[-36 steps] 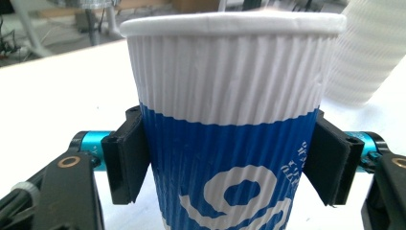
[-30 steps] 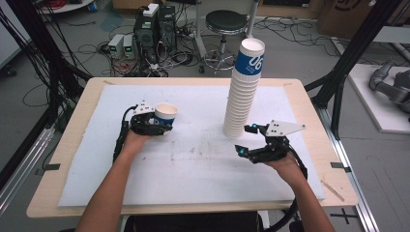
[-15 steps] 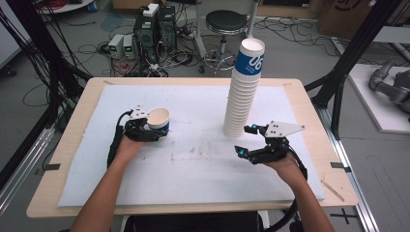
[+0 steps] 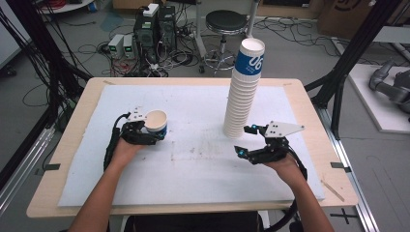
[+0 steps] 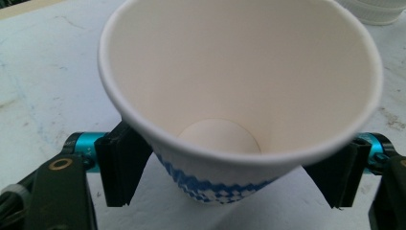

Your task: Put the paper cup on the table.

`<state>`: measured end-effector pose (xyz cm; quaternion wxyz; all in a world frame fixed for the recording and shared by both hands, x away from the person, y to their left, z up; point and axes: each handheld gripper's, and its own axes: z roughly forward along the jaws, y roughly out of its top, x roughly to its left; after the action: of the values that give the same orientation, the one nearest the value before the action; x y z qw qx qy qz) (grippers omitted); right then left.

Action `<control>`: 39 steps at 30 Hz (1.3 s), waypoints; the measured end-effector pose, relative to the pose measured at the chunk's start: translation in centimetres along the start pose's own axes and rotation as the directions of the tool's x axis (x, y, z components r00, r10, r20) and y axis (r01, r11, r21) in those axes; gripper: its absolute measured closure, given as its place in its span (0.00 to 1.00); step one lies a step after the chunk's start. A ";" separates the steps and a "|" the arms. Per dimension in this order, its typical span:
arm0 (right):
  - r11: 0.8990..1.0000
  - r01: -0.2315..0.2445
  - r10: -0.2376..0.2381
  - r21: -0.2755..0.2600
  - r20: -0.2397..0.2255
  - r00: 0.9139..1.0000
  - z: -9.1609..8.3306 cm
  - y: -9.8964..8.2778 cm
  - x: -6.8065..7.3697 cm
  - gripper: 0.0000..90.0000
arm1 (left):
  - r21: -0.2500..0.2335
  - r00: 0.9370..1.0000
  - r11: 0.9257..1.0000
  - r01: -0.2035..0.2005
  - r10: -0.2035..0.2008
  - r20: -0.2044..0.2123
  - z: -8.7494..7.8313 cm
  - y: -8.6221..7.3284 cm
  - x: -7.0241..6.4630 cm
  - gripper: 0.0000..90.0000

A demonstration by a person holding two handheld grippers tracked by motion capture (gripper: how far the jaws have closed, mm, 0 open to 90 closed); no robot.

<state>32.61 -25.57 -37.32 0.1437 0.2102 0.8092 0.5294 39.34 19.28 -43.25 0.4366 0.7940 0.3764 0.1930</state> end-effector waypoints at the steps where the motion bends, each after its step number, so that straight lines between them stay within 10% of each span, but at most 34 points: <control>1: 1.000 0.004 -0.004 -0.002 -0.002 1.000 0.0 0.0 0.0 0.22 | -0.002 1.000 1.000 0.004 -0.004 0.007 -0.2 -0.2 0.0 0.25; 14: 1.000 0.000 0.000 0.002 0.004 1.000 0.1 0.0 -0.1 0.22 | -0.113 0.997 0.992 0.064 -0.060 0.041 -2.6 -1.7 0.5 0.26; 23: 1.000 -0.008 0.007 0.015 0.037 0.999 -0.1 -0.4 -0.5 0.22 | -0.321 0.988 0.935 0.151 -0.134 0.076 -5.8 -2.3 1.0 0.21; 39: 0.999 -0.038 0.036 0.012 0.136 0.990 -1.8 -1.3 -1.6 0.22 | -0.471 0.994 0.877 0.098 -0.065 0.087 -8.5 -1.6 0.2 0.21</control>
<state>32.96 -28.31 -37.78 0.1872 0.2616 0.7973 0.5107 33.37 24.65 -39.93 0.6379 0.6526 0.3357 0.2335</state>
